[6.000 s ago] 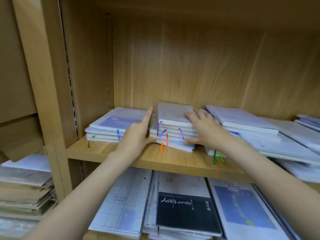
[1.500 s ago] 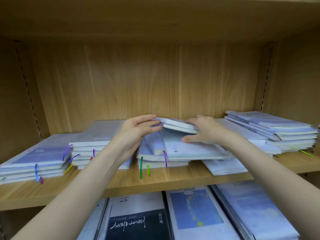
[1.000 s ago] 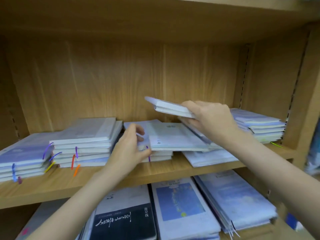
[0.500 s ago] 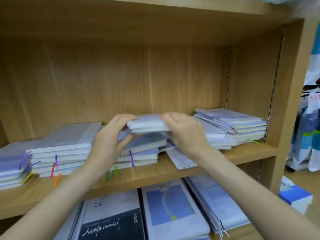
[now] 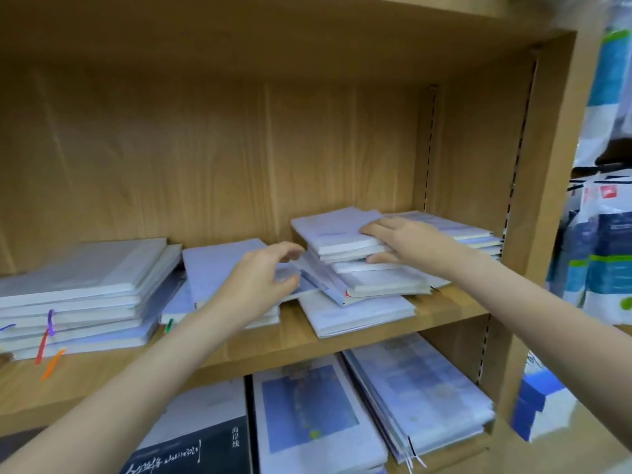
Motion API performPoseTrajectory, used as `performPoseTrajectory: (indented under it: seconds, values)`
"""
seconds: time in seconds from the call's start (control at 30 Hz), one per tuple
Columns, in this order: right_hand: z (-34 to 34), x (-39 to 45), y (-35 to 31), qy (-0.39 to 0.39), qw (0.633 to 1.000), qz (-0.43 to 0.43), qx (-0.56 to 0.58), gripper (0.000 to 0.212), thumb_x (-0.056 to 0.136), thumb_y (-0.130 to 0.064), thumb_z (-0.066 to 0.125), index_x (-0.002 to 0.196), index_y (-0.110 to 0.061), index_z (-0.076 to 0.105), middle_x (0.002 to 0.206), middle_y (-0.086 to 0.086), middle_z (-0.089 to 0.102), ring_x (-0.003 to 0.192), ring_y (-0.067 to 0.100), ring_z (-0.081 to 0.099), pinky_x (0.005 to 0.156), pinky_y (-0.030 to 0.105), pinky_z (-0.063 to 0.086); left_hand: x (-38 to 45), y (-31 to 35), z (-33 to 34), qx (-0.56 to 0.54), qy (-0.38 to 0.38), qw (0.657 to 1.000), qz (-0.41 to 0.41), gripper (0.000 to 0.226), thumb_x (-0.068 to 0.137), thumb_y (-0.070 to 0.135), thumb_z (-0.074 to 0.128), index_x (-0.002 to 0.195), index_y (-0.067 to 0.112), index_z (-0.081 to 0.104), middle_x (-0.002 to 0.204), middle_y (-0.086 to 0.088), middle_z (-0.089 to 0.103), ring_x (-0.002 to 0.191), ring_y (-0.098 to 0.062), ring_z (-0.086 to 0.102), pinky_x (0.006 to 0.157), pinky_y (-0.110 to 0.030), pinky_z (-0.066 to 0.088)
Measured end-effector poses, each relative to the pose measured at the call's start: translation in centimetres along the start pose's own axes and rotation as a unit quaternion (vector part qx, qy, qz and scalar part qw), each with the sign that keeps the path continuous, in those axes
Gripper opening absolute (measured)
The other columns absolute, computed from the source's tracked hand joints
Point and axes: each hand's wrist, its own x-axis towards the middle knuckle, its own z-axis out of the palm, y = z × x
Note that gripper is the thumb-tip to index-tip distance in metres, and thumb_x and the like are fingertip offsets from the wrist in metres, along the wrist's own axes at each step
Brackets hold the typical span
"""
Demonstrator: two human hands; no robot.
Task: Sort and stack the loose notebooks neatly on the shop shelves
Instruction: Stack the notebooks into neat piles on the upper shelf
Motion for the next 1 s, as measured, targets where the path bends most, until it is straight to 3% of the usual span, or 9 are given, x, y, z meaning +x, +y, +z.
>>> performPoseTrajectory:
  seconds: [0.17,0.23,0.33,0.43,0.53,0.63,0.77,0.9,1.0]
  values:
    - [0.7,-0.9,0.0,0.073,0.996,-0.041,0.026,0.057,0.093,-0.044,0.048,0.137,-0.008,0.045,0.139,0.012,0.047,0.128,0.030,0.043,0.103,0.034,0.033,0.2,1.2,1.8,0.007,-0.048,0.999,0.010,0.046,0.085,0.024,0.065,0.129,0.019,0.053,0.130,0.006,0.056,0.120,-0.010,0.049,0.095,-0.020,0.036]
    - [1.0,-2.2,0.0,0.093,0.990,-0.041,0.101,0.064,0.087,-0.049,0.053,0.138,-0.012,0.043,0.148,0.009,0.036,0.136,0.025,0.033,0.109,0.029,0.025,0.3,1.4,2.6,0.015,-0.072,0.997,0.022,0.053,0.083,0.025,0.067,0.133,0.020,0.049,0.133,0.007,0.053,0.123,-0.011,0.047,0.092,-0.016,0.032]
    - [1.1,-3.8,-0.4,0.056,0.978,-0.020,0.198,0.084,0.074,-0.059,0.062,0.144,-0.023,0.032,0.156,-0.002,0.017,0.141,0.012,0.018,0.112,0.025,0.018,0.2,1.5,3.6,0.006,-0.088,0.996,0.021,0.063,0.078,0.037,0.068,0.135,0.022,0.046,0.132,0.007,0.054,0.121,-0.014,0.048,0.094,-0.018,0.031]
    - [1.5,-4.0,-0.6,0.066,0.980,-0.017,0.186,0.083,0.075,-0.049,0.069,0.144,-0.019,0.033,0.152,0.002,0.028,0.139,0.017,0.024,0.112,0.027,0.015,0.1,1.6,4.0,0.000,-0.068,0.997,0.022,0.068,0.072,0.042,0.067,0.134,0.021,0.047,0.127,0.004,0.058,0.119,-0.016,0.051,0.099,-0.027,0.036]
    - [1.7,-3.5,-0.7,0.102,0.975,-0.018,0.199,0.074,0.080,-0.043,0.069,0.141,-0.014,0.039,0.145,0.002,0.042,0.134,0.017,0.035,0.108,0.022,0.019,0.0,1.4,3.8,-0.003,-0.059,0.998,0.024,0.065,0.078,0.028,0.073,0.136,0.020,0.045,0.129,0.004,0.057,0.120,-0.013,0.050,0.091,-0.020,0.035]
    - [1.6,-3.0,-0.7,0.147,0.970,-0.035,0.192,0.065,0.083,-0.040,0.066,0.137,-0.010,0.045,0.139,0.005,0.049,0.130,0.021,0.042,0.107,0.021,0.018,-0.2,1.2,3.4,0.012,-0.059,0.997,0.053,0.063,0.080,0.030,0.071,0.137,0.023,0.043,0.130,0.007,0.054,0.118,-0.009,0.048,0.084,-0.012,0.030]
    - [0.7,-2.1,-1.0,0.186,0.963,-0.029,0.192,0.056,0.087,-0.035,0.063,0.136,-0.011,0.047,0.141,0.006,0.048,0.130,0.020,0.043,0.113,0.036,0.017,0.4,1.0,3.5,0.068,-0.062,0.988,0.128,0.058,0.084,0.031,0.067,0.136,0.023,0.043,0.133,0.008,0.051,0.121,-0.012,0.044,0.090,-0.013,0.024]
    - [0.6,-1.4,-1.5,0.200,0.967,-0.023,0.153,0.051,0.090,-0.034,0.058,0.134,-0.009,0.049,0.140,0.007,0.048,0.129,0.023,0.045,0.112,0.039,0.021,2.6,0.7,4.1,0.173,-0.040,0.946,0.273,0.039,0.074,0.029,0.056,0.109,0.014,0.063,0.098,0.001,0.067,0.094,-0.013,0.051,0.079,-0.022,0.031]
    - [0.3,-1.3,-1.8,0.192,0.972,-0.011,0.131,0.049,0.091,-0.029,0.058,0.135,-0.010,0.047,0.139,0.006,0.050,0.127,0.025,0.047,0.108,0.036,0.028,3.5,0.8,4.9,0.192,0.000,0.940,0.282,0.033,0.063,0.021,0.054,0.095,0.015,0.063,0.081,0.003,0.065,0.080,-0.018,0.057,0.074,-0.025,0.033]
